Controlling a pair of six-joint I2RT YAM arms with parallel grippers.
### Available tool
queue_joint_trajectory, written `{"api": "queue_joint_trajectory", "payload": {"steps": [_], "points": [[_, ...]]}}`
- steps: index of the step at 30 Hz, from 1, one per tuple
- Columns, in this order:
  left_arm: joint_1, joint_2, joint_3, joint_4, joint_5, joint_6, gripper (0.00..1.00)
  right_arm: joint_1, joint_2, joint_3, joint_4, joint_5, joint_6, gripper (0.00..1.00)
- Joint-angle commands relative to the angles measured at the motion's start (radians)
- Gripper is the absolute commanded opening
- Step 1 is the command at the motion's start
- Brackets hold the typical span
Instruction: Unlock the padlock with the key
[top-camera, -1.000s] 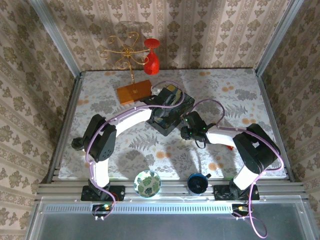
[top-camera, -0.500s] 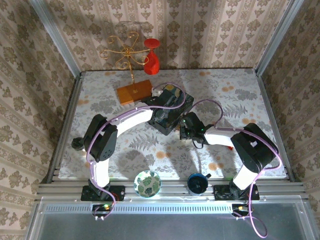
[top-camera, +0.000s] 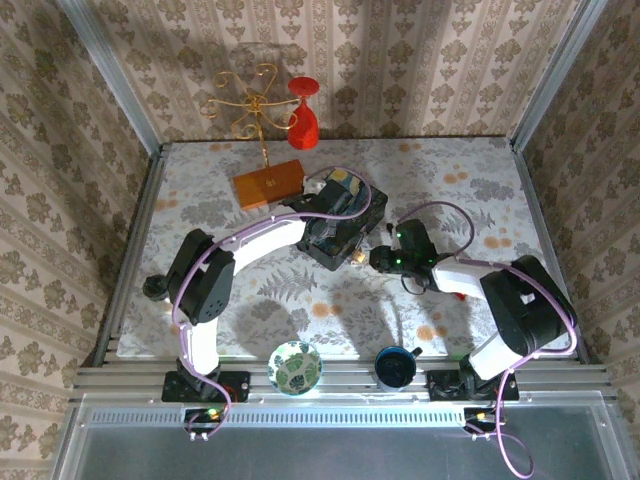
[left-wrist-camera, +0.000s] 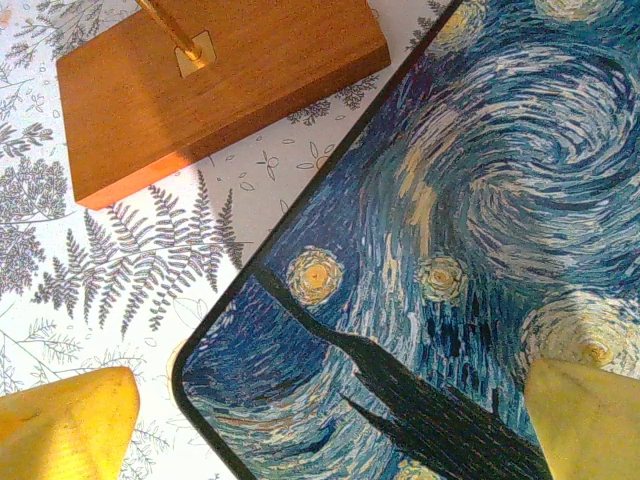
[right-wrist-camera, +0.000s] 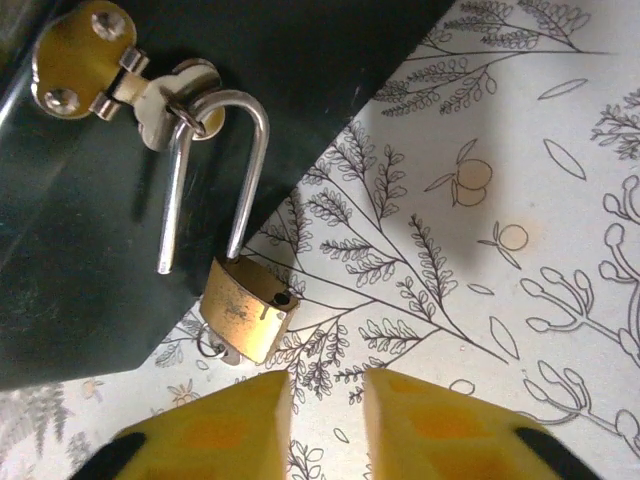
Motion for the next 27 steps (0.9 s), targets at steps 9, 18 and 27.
{"api": "queue_joint_trajectory", "payload": {"steps": [9,18,27], "points": [[0.000,-0.033,-0.017,-0.043,-0.022,0.007,1.00,-0.020,0.150,0.047,0.195,-0.212,0.027,0.38],[-0.001,-0.033,-0.020,-0.045,-0.014,0.005,1.00,-0.006,0.250,0.092,0.225,-0.231,0.055,0.39],[0.000,-0.033,-0.015,-0.045,-0.012,0.004,1.00,-0.006,0.328,0.069,0.398,-0.337,0.191,0.36]]}}
